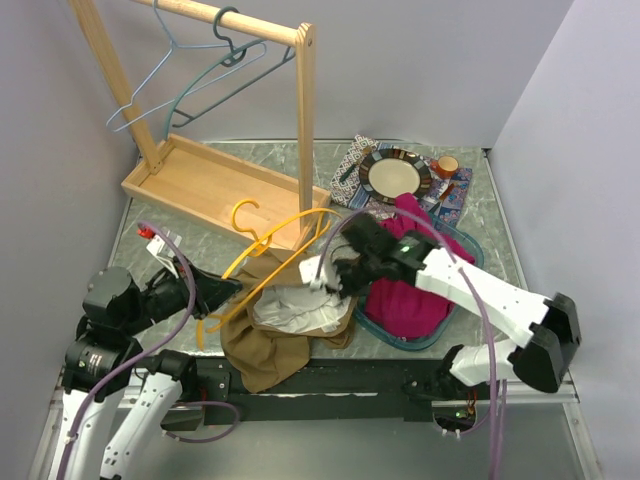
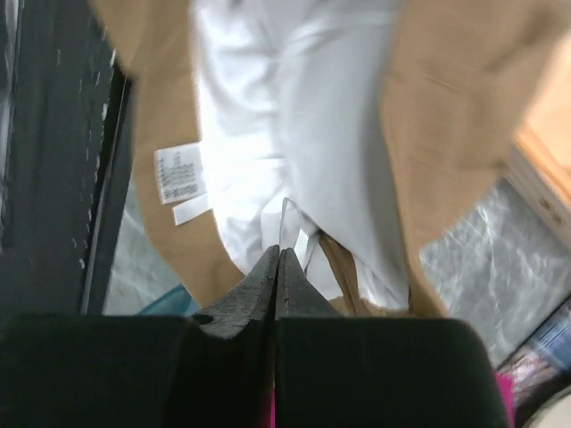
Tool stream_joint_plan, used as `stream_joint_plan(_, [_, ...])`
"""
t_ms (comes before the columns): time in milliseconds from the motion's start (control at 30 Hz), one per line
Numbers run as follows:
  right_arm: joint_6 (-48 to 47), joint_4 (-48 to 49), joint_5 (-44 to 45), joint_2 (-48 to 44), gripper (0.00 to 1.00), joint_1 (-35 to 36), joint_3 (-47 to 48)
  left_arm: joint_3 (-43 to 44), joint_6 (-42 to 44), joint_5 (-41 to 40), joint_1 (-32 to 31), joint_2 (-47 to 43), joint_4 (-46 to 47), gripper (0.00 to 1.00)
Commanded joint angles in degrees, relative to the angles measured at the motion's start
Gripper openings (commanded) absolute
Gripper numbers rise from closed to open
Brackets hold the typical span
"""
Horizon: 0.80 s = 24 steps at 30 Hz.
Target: Place the skirt on the hanger
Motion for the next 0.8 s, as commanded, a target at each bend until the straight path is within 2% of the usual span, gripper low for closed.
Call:
stream_joint_plan(0, [12.2,7.4,-13.8,-8.2,0.00,-8.3,-2.8,-3.0,-5.6,-0.8,-0.1,-2.4,7.4,0.01])
stream_joint_plan(200, [27.6,21.1,-19.6,-13.7,0.00,-15.9,-9.1,-6.3,-12.6,-2.7,-0.1,-5.7,12.6,0.01])
stream_joint_plan(333, [36.8,27.9,-20.9,-14.5,0.00,-21.0,-11.5,-4.9,-13.1,-4.3,-0.1,-7.5,10.1,0.01])
stream_joint_plan(533, [45.7,35.2,-16.7,-13.9,0.00,-22.7,-13.7,-3.1,-15.2,-5.1,-0.1,-10.1,5.6,0.01])
stream_joint_plan(767, [50.2,37.3,-12.7,-12.2,0.00,-22.7,-11.7,-5.6,-19.4,-3.5,-0.1,-13.8,2.5,0.01])
